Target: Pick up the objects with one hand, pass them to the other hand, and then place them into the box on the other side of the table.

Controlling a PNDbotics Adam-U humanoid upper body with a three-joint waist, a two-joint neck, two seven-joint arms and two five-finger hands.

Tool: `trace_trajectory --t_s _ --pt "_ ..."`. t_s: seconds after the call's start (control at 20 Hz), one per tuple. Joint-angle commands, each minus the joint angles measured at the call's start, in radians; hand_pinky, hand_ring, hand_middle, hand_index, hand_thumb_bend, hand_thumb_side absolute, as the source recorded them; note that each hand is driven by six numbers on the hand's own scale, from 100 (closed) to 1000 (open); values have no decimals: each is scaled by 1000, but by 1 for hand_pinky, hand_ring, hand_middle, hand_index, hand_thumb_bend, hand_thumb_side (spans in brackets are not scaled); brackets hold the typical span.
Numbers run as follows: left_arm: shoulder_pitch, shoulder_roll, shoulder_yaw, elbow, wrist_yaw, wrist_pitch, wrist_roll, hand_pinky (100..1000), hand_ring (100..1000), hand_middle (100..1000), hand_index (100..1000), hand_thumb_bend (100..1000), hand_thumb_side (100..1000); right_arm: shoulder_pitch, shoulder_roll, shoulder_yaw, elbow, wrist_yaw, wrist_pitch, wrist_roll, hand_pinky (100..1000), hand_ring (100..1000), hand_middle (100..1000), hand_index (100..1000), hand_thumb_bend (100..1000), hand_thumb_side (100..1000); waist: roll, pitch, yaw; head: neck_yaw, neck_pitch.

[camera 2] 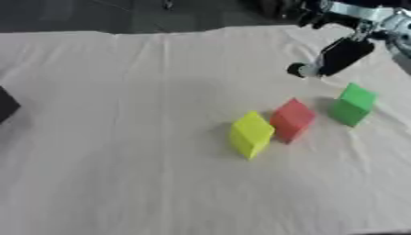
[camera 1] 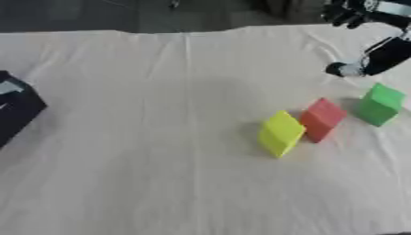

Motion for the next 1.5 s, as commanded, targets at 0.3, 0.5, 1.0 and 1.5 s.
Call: trace_trajectory --t_s 0.3,0.5,1.0,1.5 --pt "-10 31 -2 -3 -9 11 0 846 942 907 807 135 834 -29 -21 69 -9 62 -89 91 891 884 857 875 397 100 3 -23 5 -7 4" --pt "-12 29 -6 -2 -11 16 -2 845 941 904 805 132 837 -37 0 112 14 101 -153 127 909 889 853 872 396 100 6 -23 6 -10 1" --pt "-10 27 -15 1 -19 25 -9 838 940 902 803 127 844 -45 63 157 97 288 -290 98 942 906 865 894 397 102 14 -20 7 -13 -1" --pt "-9 27 -21 5 -26 30 -12 834 938 899 802 123 851 -60 69 176 128 289 -380 143 951 918 882 916 398 100 17 -14 8 -15 3"
